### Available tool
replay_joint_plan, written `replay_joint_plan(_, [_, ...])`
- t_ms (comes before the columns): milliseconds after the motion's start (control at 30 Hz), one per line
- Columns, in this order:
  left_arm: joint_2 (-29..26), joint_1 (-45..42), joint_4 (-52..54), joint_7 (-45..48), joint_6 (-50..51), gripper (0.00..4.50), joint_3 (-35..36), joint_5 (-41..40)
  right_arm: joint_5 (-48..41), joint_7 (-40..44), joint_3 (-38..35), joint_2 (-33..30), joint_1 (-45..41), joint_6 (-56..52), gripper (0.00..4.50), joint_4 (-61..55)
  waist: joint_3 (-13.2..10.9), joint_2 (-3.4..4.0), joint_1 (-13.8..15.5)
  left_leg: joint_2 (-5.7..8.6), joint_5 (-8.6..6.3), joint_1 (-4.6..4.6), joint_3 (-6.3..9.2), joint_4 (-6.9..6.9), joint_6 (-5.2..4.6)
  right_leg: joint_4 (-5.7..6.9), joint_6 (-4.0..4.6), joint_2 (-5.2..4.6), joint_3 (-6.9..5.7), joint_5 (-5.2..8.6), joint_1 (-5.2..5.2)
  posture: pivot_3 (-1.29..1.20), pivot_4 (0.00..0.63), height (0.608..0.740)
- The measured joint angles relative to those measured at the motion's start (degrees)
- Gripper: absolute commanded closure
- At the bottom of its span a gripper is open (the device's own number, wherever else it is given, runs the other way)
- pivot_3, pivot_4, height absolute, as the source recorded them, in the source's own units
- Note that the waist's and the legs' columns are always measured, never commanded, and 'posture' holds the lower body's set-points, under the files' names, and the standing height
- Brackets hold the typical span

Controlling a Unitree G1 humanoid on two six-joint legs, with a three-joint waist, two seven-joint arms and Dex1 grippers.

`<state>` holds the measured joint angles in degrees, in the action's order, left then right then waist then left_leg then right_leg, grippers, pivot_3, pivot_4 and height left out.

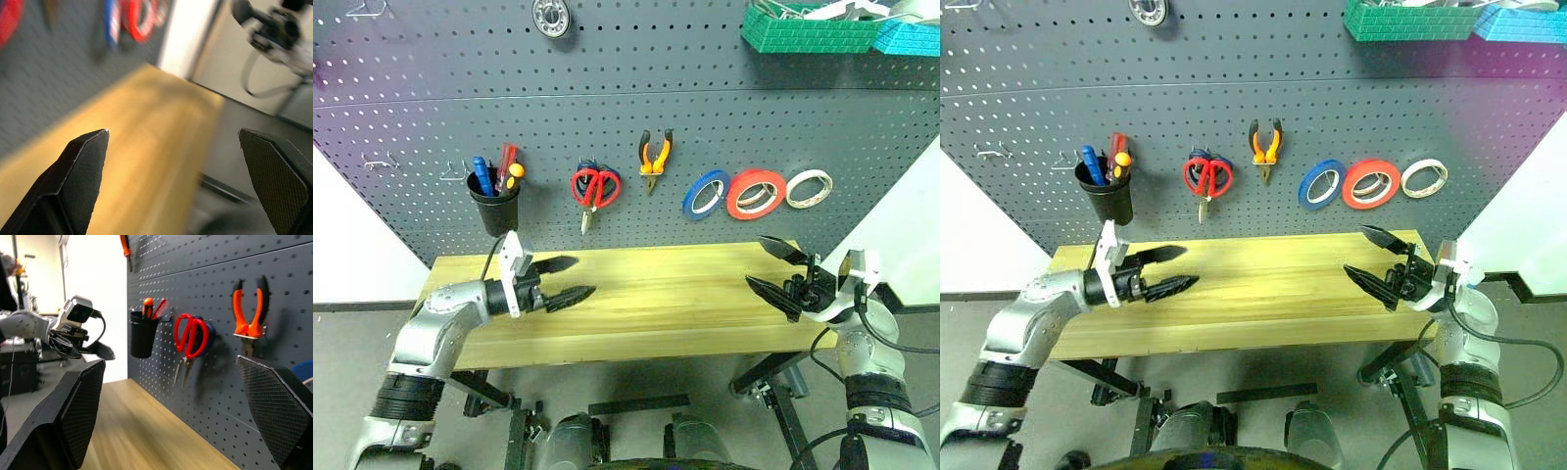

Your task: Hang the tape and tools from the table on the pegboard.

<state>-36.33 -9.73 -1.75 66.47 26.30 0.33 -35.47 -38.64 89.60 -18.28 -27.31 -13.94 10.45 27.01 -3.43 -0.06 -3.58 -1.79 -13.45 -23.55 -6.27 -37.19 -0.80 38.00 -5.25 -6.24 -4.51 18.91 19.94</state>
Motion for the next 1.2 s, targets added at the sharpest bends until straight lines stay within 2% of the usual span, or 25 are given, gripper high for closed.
replay_joint_plan(167, [-1.3,0.0,-4.2,4.4,3.0,0.06,1.3,-1.6,1.4,1.7,0.0,0.0,0.0,1.3,0.00,2.7,0.0,0.00,-0.4,0.06,-0.10,0.13,0.01,0.00,-0.06,0.01,0.00,-0.21,-0.01,0.00,-0.15,-0.07,0.000,0.740])
replay_joint_plan(400, [-2.0,2.5,-5.4,5.8,0.2,0.06,7.5,-1.8,2.5,2.6,0.1,0.0,0.6,2.7,0.00,4.2,0.1,0.08,-0.6,0.06,-0.11,0.17,0.02,0.05,-0.04,0.01,0.02,-0.31,0.07,0.01,-0.13,-0.06,0.000,0.740])
replay_joint_plan(600, [-0.2,5.6,-3.1,3.0,-0.5,0.06,10.0,-1.8,2.8,1.4,0.2,0.7,2.5,2.9,0.00,3.2,0.1,0.11,-0.5,0.14,-0.16,0.17,0.05,0.09,-0.09,-0.01,0.03,-0.48,0.07,0.01,-0.13,-0.05,0.000,0.740])
replay_joint_plan(867, [4.4,10.1,3.3,-3.5,-3.2,0.06,11.9,-1.6,4.1,-3.9,1.5,5.8,6.9,4.1,0.00,-0.2,0.2,0.23,-0.4,0.17,-0.16,0.18,0.04,0.16,-0.09,-0.01,0.04,-0.51,0.08,0.01,-0.11,-0.05,0.000,0.740])
replay_joint_plan(1067, [4.6,13.4,5.0,-5.4,-4.9,0.06,12.2,-0.8,4.7,-4.7,1.7,5.4,8.4,4.5,0.00,-1.5,0.2,0.27,-0.4,0.18,-0.17,0.18,0.04,0.17,-0.10,-0.03,0.06,-0.52,0.07,0.03,-0.10,-0.06,0.000,0.740])
replay_joint_plan(1200, [2.8,14.4,4.0,-4.6,-5.2,0.06,14.2,-0.9,4.7,-3.0,0.8,2.3,8.7,5.1,0.00,0.1,0.2,0.26,-0.4,0.19,-0.17,0.17,0.04,0.19,-0.10,-0.06,0.21,-0.53,0.07,0.11,-0.07,-0.06,0.000,0.740])
